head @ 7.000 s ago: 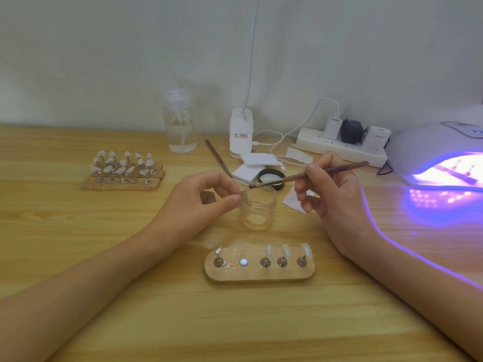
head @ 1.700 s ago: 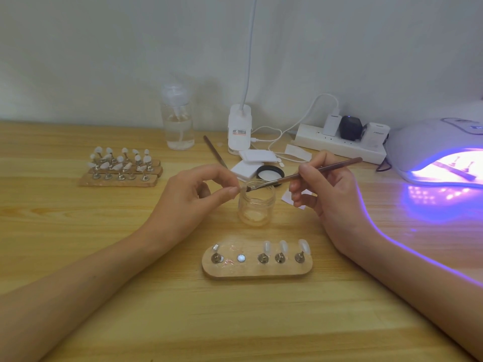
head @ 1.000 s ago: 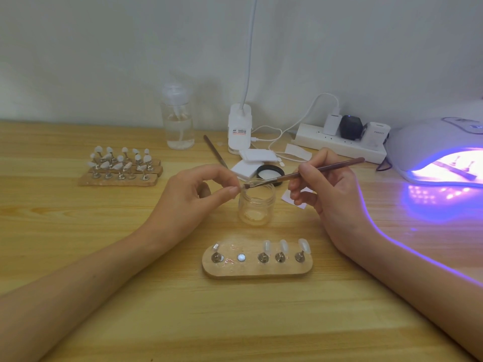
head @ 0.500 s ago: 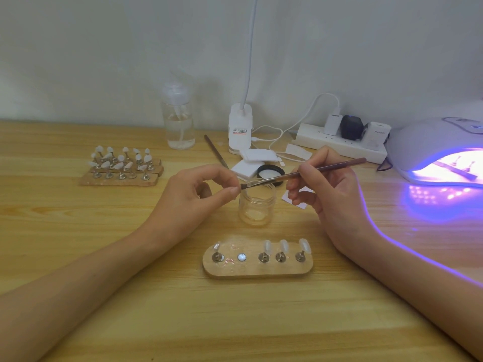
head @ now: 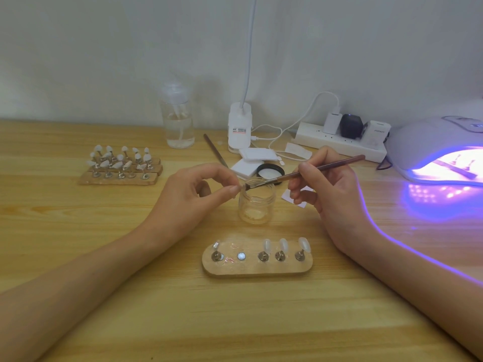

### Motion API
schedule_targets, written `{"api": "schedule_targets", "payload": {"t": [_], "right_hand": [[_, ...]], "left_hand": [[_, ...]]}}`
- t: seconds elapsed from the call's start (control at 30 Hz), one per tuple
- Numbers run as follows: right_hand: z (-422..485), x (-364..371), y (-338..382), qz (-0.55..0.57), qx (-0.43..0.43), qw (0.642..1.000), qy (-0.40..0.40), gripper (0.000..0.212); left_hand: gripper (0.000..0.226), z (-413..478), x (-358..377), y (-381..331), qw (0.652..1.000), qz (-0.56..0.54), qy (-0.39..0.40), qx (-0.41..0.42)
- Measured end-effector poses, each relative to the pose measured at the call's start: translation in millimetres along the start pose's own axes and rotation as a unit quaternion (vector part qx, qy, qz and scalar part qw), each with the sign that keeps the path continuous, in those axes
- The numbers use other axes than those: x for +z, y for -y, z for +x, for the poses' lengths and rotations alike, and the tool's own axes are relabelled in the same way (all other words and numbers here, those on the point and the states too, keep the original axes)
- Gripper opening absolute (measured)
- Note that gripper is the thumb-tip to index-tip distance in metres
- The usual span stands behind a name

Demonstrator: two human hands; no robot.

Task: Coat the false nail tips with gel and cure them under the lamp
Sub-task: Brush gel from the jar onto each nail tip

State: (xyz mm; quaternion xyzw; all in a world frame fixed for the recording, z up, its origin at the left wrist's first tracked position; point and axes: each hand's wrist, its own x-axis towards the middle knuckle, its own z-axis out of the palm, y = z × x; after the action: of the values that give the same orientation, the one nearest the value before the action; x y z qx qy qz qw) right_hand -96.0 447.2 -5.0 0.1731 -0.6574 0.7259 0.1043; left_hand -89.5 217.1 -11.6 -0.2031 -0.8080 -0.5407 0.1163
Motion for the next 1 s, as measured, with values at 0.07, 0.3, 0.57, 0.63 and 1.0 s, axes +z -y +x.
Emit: {"api": "schedule_targets", "payload": {"t": [0.07,0.3,0.57,0.63,1.0], "right_hand": [[0,-1,0,0.0,0.0,1.0,0.001,0.016],[1,-3,0,0.005,-0.015,0.999,-0.038,0.016],[7,-18,5,-0.01,-0.024,0.994,-0.109,0.026],[8,-21,5,0.005,-0.021,0.994,-0.107,0.028],[14,-31,0,0.023,-0.085,0.992,0.091,0.009]], "left_hand": [[0.014,0,0,0,1.0,0.008,-0.002,0.004],[0.012,-2,1,-1,0.998,0.051,-0.011,0.039],[0.012,-2,0,-1,0.997,0.063,-0.016,0.045],[0.012,-2,0,-1,0.997,0.065,-0.017,0.046],[0.009,-3,0,-2,0.996,0.068,-0.016,0.05]]}}
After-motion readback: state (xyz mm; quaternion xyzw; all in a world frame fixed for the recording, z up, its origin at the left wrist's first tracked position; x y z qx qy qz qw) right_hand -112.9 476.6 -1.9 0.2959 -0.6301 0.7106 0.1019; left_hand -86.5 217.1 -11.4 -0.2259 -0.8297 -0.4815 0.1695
